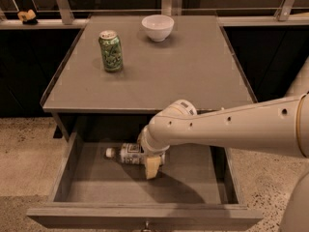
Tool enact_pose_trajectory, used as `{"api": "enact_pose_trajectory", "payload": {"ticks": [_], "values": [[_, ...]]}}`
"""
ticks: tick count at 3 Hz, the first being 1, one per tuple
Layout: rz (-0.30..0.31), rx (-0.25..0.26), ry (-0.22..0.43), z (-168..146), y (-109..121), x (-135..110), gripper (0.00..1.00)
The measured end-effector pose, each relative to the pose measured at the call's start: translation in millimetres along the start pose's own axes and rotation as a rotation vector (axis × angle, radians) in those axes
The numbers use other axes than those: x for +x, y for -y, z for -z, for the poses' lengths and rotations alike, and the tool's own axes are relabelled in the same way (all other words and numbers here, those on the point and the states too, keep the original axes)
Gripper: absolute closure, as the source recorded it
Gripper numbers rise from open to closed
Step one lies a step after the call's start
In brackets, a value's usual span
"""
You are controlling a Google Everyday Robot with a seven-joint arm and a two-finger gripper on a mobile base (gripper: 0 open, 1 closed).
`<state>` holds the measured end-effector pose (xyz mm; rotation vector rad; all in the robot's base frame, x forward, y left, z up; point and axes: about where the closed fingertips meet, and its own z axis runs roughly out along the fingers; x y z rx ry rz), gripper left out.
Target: Pick blue plastic bottle from top drawer and place on counter
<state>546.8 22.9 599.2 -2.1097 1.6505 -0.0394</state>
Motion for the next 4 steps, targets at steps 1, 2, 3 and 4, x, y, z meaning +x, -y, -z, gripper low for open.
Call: {"api": "enact_pose_trajectory", "payload": {"ticks": [1, 2, 3, 4], "values": [[0.0, 0.0, 0.0, 0, 0, 0, 1.0], [0.0, 0.0, 0.0, 5, 2, -1, 1.0], [0.027, 0.106, -0.022, 35, 4, 0, 1.0], [0.071, 0.287, -0.047, 97, 2, 4, 1.0]]}}
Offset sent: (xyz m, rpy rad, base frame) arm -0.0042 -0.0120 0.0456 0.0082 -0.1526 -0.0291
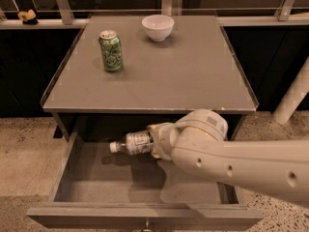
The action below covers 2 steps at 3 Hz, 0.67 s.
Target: Pick blue plastic bottle from top drawer and place on counter
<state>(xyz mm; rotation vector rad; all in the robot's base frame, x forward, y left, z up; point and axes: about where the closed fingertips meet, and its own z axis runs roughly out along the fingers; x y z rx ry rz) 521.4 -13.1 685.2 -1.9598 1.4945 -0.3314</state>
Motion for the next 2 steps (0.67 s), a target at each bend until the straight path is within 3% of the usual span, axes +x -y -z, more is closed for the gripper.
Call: {"api": "enact_pose_trajectory", "payload": {"ticks": [1, 2], "values": [[0.06, 0.112, -0.046, 58.9, 18.8, -8.6, 1.0], [0.06, 0.112, -0.046, 58.9, 18.8, -8.6, 1.0]]}}
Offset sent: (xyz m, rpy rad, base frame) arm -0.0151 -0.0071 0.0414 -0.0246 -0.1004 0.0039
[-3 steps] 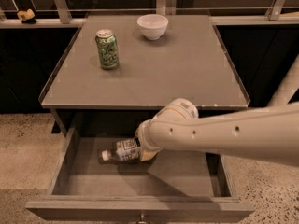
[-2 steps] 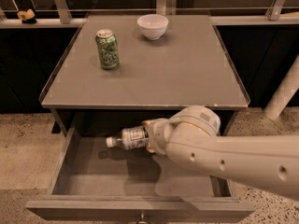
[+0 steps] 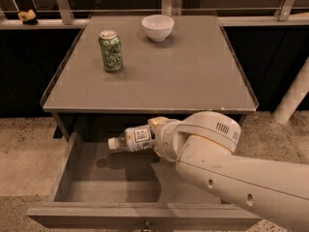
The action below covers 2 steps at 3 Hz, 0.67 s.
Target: Pick blue plastic bottle from top drawer and place on counter
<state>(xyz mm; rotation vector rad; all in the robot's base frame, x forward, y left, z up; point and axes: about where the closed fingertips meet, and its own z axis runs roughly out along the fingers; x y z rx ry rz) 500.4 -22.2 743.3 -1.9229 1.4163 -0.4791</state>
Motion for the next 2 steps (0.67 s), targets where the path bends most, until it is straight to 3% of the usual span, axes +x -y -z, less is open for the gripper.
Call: {"api": "enact_pose_trajectory", "payload": {"ticks": [1, 2], "values": [[0.029, 0.002, -0.002, 16, -8, -3, 1.0], [0.045, 0.066, -0.04, 57, -7, 8, 1.0]]}}
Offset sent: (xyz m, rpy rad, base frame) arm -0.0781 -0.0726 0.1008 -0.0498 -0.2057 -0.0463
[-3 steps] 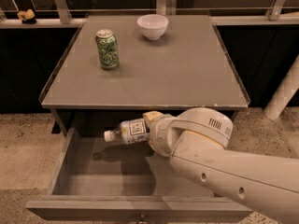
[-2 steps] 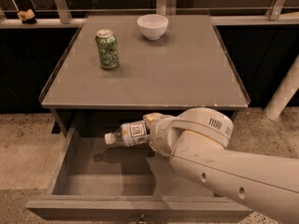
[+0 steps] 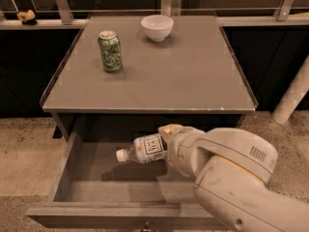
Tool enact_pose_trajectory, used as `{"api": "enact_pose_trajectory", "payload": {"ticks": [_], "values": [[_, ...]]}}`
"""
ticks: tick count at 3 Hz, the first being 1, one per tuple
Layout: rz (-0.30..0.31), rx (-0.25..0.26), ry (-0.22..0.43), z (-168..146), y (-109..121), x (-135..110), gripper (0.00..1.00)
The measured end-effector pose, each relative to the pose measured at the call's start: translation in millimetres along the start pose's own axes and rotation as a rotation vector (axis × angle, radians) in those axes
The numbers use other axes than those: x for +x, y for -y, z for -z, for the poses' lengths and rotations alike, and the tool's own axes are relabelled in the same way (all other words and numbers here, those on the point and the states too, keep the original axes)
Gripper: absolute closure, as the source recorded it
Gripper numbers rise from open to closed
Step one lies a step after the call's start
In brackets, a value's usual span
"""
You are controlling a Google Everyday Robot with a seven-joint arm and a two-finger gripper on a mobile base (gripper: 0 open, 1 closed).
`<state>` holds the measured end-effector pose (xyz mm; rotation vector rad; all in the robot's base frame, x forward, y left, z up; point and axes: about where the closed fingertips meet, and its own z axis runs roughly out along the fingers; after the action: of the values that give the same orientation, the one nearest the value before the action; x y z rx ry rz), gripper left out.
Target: Pick blue plastic bottle from top drawer and place on counter
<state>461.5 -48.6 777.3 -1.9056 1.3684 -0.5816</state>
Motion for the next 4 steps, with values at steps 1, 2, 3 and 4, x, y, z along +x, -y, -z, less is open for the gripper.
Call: {"api": "enact_pose_trajectory", "payload": {"ticks": [1, 2, 3, 4], "values": [[-0.002, 0.128, -0.084, 60, 23, 21, 1.0], [-0.007, 0.156, -0.115, 76, 27, 29, 1.0], [-0.021, 0.153, -0.099, 67, 27, 30, 1.0], [-0.07, 0.178, -0.096, 57, 44, 42, 1.0]]}}
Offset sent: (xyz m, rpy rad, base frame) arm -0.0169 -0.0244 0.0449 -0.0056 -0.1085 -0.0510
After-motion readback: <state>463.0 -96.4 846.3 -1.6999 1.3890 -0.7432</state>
